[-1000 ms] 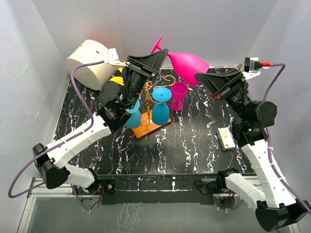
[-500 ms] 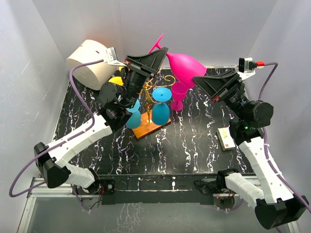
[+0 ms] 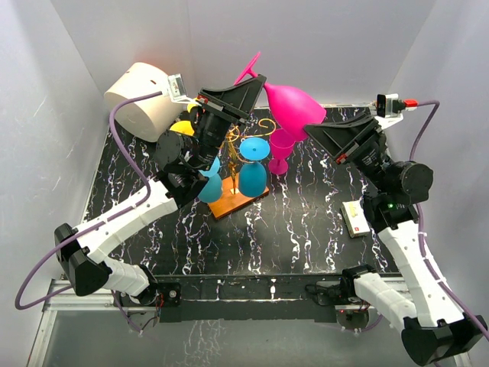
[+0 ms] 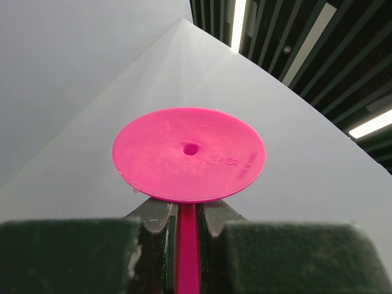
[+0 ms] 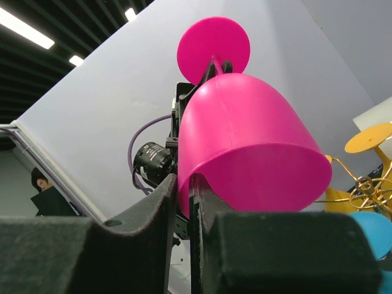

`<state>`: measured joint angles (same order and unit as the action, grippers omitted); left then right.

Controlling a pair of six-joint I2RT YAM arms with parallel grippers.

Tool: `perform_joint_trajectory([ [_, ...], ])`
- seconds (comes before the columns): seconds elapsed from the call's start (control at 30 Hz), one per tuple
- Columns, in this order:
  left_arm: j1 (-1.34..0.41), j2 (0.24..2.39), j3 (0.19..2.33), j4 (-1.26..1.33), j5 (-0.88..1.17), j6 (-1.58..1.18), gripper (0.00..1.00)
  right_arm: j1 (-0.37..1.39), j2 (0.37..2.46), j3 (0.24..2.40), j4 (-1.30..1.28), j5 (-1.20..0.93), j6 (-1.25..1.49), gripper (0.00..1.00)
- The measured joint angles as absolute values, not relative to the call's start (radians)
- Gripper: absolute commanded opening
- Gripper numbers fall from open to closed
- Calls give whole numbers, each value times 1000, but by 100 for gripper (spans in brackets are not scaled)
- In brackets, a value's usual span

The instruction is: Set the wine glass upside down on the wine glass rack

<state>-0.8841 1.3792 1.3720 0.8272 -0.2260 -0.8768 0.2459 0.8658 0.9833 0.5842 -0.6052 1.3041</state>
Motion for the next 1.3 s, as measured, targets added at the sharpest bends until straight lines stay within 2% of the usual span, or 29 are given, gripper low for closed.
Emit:
perform_joint_trajectory([
  [0.1,-884,1379,1372,834,-225,-858,0,246,850,984,530,-605,1283,47],
  [0.23,-883,1375,1372,838,-231,-831,0,247,825,986,434,-587,1229,58],
  [0.4,-883,1354,1372,804,-199,-717,0,247,735,986,244,-471,1113,64],
  [0.57,-883,1313,1372,718,-93,-556,0,247,632,1015,57,-343,987,66],
  [0.8,-883,1294,1426,543,175,-319,0,247,635,1148,-116,-272,845,66],
  [1.03,-883,1294,1443,442,385,-141,0,247,751,1313,-189,-450,767,66],
  [1.3,-883,1294,1444,360,478,33,0,247,811,1430,-324,-574,708,62],
])
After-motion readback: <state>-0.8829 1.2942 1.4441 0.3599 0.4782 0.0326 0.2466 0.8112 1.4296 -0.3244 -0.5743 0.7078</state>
